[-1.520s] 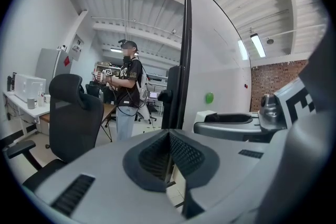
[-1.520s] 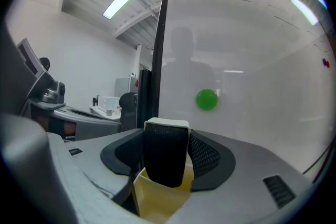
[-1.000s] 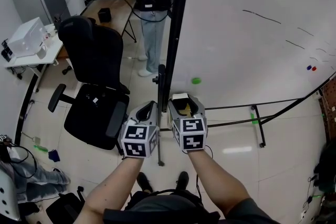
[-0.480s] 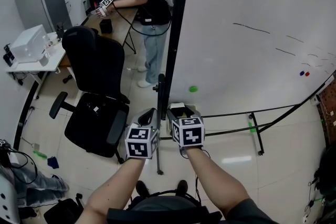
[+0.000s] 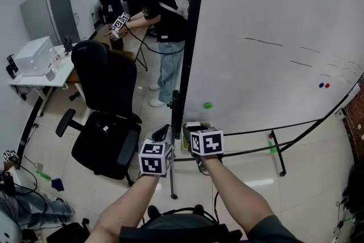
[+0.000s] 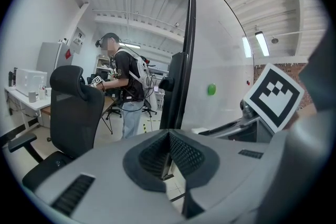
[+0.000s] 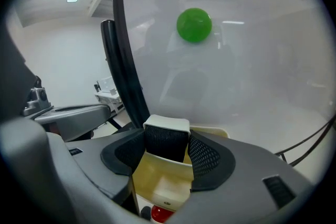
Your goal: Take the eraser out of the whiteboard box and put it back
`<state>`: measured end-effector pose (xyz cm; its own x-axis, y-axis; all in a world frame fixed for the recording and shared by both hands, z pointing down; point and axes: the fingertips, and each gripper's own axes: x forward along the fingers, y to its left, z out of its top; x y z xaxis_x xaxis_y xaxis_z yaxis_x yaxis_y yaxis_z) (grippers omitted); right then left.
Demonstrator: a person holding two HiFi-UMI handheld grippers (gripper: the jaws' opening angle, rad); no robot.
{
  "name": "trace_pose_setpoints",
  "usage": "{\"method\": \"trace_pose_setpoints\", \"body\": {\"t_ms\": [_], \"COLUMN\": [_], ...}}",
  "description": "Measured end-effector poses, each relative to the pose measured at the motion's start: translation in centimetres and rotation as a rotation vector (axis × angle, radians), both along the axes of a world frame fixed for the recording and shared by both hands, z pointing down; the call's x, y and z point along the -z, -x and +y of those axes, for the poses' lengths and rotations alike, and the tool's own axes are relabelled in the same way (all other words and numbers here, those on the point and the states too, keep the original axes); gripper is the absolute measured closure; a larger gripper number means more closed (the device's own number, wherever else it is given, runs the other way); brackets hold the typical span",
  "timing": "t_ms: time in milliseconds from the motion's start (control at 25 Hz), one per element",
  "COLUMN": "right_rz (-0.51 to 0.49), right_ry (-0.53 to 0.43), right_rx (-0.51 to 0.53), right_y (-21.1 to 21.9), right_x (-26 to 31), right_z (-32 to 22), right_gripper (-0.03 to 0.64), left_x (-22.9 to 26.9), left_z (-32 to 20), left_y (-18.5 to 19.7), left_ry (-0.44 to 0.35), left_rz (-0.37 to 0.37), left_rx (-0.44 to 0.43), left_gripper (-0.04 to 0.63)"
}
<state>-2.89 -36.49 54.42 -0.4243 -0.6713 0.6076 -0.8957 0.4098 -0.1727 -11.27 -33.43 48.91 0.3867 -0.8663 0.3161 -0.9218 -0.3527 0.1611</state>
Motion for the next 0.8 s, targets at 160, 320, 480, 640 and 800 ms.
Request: {"method": "trace_pose_setpoints", "body": {"t_ms": [160, 320, 480, 640, 800], "right_rz": [0.019, 0.029, 0.038, 0.050, 0.053], "right_ry": [0.020, 0.078, 0.141, 0.184, 0.209], "right_rx": [0.014, 0.032, 0.030, 0.028, 0.029], "right_y": [0.14, 0.04, 0.09, 0.13, 0.05], "right_x": [-0.06, -0.30, -0.41, -0.57, -0.63], "right_z": [-0.01, 0.03, 0.02, 0.09, 0.19], "right_gripper": [0.356, 0.356, 0.356, 0.356, 0.356], "left_x": [-0.05, -0.17, -0.17, -0.26, -0.11], "left_z": [0.20, 0.22, 0.18, 0.18, 0.14], "left_y": [-0.14, -0.41, -0.46, -0.31, -0.31], "left_ry": [0.002, 0.006, 0.009, 0.009, 0.006], "left_rz": [-0.001, -0.004, 0.000, 0.003, 0.006], "left_rx": [-0.005, -0.009, -0.014, -0.012, -0.014], "left_gripper": [0.565, 0.565, 0.565, 0.565, 0.565]}}
